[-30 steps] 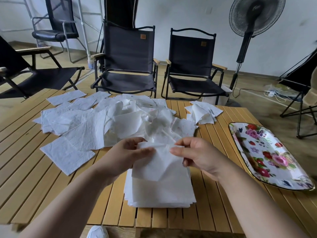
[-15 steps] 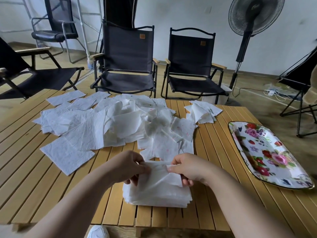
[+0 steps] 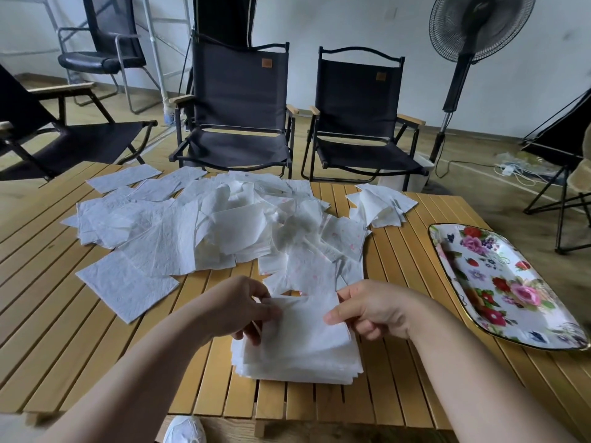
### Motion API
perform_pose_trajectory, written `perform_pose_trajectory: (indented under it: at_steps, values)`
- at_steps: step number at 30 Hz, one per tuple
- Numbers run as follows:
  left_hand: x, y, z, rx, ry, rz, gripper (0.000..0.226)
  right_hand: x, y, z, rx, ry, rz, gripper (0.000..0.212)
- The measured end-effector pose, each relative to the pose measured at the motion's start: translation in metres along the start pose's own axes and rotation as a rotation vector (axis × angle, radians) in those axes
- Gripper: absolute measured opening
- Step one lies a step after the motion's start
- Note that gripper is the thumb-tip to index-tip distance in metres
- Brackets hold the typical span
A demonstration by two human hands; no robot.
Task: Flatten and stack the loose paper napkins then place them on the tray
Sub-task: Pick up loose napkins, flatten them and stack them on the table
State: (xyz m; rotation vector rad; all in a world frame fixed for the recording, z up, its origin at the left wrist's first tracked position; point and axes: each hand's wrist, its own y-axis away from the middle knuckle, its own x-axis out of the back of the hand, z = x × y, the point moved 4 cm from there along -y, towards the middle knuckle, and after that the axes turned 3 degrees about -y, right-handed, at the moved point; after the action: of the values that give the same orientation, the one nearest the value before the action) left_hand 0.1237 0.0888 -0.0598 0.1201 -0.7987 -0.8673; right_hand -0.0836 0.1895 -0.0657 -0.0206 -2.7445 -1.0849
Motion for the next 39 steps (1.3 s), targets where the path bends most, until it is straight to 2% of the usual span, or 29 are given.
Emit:
perform_pose_trajectory:
  at_steps: [3,4,7,9,11,15,19,23,27,30,33,37,39]
  values:
    - [0.000,0.000,0.000,0.000,0.007,-0.001,0.016,0.000,0.001,0.001,-0.030,0.119,0.043,0.023]
    - [0.000,0.001,0.001,0.002,0.016,0.001,0.016,0.003,-0.001,0.000,-0.026,0.180,0.137,0.026]
    - [0.004,0.000,0.003,0.014,0.064,0.068,0.028,0.020,-0.009,-0.003,0.041,0.293,0.567,0.034]
    - [0.010,-0.002,0.002,0.019,0.110,0.163,0.034,0.024,-0.017,-0.002,0.056,0.286,0.708,0.036]
    - [0.014,-0.002,0.002,0.020,0.132,0.234,0.033,0.021,-0.027,0.002,0.022,0.276,0.722,0.042]
    - [0.016,-0.001,0.001,0.011,0.117,0.270,0.028,0.012,-0.042,-0.001,-0.008,0.296,0.754,0.046]
    - [0.015,0.000,0.000,0.005,0.054,0.279,0.026,0.009,-0.051,-0.009,0.032,0.323,0.777,0.033]
    - [0.017,-0.001,-0.001,0.006,0.087,0.297,0.025,0.018,-0.046,-0.018,0.069,0.317,0.854,0.014]
    - [0.017,-0.004,0.000,-0.008,0.041,0.307,0.026,0.027,-0.030,-0.023,0.119,0.383,0.936,0.014]
    - [0.016,-0.005,0.001,-0.022,0.020,0.316,0.025,0.030,-0.011,-0.027,0.238,0.473,1.018,0.011]
    - [0.015,-0.003,0.001,-0.047,0.033,0.334,0.023,0.026,0.005,-0.033,0.439,0.497,1.032,0.011]
    - [0.019,-0.003,0.004,-0.153,0.056,0.406,0.009,0.013,0.027,-0.043,0.706,0.363,0.951,0.011]
    - [0.021,-0.004,0.004,-0.208,0.074,0.422,0.024,0.007,0.040,-0.048,0.812,0.233,0.888,0.010]
